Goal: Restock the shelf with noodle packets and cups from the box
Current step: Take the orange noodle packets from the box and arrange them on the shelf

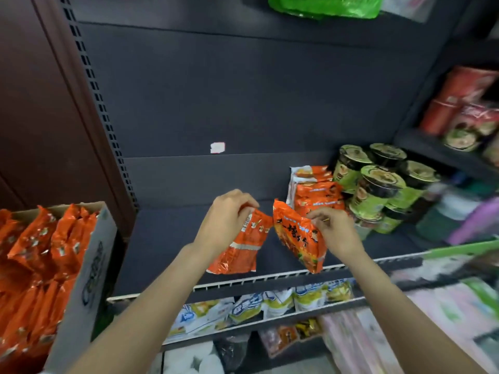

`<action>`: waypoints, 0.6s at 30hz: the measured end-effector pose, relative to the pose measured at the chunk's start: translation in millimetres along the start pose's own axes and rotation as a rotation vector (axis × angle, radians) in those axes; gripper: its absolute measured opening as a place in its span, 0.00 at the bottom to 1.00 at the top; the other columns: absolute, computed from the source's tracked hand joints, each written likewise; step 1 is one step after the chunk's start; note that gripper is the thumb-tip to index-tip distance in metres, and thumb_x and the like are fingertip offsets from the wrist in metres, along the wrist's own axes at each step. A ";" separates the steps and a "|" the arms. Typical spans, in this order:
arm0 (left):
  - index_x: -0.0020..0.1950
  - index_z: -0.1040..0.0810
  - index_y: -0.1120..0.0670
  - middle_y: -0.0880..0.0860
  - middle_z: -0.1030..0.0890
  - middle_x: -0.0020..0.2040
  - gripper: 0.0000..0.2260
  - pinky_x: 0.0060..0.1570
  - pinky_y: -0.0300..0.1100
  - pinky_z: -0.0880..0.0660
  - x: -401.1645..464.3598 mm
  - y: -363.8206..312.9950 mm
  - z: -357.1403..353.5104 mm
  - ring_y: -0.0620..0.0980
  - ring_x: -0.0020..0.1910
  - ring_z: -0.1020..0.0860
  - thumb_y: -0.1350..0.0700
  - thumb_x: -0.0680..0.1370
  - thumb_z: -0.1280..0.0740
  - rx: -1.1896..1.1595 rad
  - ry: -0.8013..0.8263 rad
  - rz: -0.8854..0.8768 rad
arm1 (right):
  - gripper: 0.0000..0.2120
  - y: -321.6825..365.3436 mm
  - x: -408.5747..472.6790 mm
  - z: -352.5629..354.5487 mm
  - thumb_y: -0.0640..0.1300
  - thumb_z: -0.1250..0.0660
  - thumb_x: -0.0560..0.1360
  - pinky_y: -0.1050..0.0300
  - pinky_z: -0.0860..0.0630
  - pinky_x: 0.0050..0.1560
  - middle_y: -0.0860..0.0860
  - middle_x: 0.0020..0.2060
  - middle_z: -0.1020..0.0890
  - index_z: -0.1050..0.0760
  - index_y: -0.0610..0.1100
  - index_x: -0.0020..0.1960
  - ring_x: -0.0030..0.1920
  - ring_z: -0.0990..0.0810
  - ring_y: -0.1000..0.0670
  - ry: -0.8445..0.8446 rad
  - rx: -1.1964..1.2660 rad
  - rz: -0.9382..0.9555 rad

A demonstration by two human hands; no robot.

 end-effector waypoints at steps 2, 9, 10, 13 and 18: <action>0.49 0.18 0.54 0.47 0.21 0.46 0.07 0.50 0.35 0.27 16.0 -4.1 -17.8 0.42 0.47 0.23 0.62 0.77 0.34 -0.010 0.033 -0.012 | 0.10 -19.0 16.0 3.7 0.33 0.36 0.76 0.60 0.30 0.43 0.53 0.40 0.20 0.18 0.44 0.47 0.43 0.22 0.53 0.034 -0.090 -0.006; 0.50 0.18 0.54 0.48 0.21 0.48 0.06 0.50 0.35 0.26 74.7 -0.6 -78.4 0.42 0.46 0.23 0.61 0.77 0.34 -0.048 0.147 0.002 | 0.13 -76.3 76.7 5.7 0.36 0.38 0.77 0.51 0.22 0.43 0.49 0.43 0.17 0.20 0.51 0.45 0.44 0.19 0.47 0.138 -0.367 -0.022; 0.50 0.18 0.54 0.49 0.21 0.47 0.06 0.50 0.38 0.25 81.6 0.6 -84.7 0.43 0.47 0.23 0.61 0.77 0.34 -0.054 0.158 0.014 | 0.13 -83.0 83.4 5.9 0.36 0.38 0.77 0.53 0.23 0.40 0.48 0.43 0.17 0.20 0.51 0.46 0.43 0.19 0.46 0.143 -0.402 -0.029; 0.48 0.18 0.54 0.50 0.20 0.46 0.06 0.51 0.42 0.25 97.5 2.2 -99.2 0.45 0.46 0.22 0.61 0.77 0.34 -0.060 0.180 0.036 | 0.13 -102.7 101.5 6.2 0.35 0.40 0.77 0.52 0.24 0.38 0.46 0.43 0.17 0.21 0.49 0.47 0.42 0.19 0.43 0.123 -0.433 -0.048; 0.47 0.18 0.53 0.50 0.20 0.46 0.05 0.51 0.39 0.26 106.0 3.2 -113.6 0.45 0.47 0.23 0.60 0.77 0.33 -0.051 0.219 0.099 | 0.16 -131.5 118.4 -1.1 0.31 0.40 0.75 0.53 0.25 0.40 0.46 0.47 0.19 0.23 0.50 0.51 0.46 0.20 0.42 0.089 -0.562 -0.048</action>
Point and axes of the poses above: each hand's wrist, its own x-axis towards the middle knuckle, its own z-axis out of the back of the hand, y = z × x, the point moved 6 cm from there along x, towards the middle knuckle
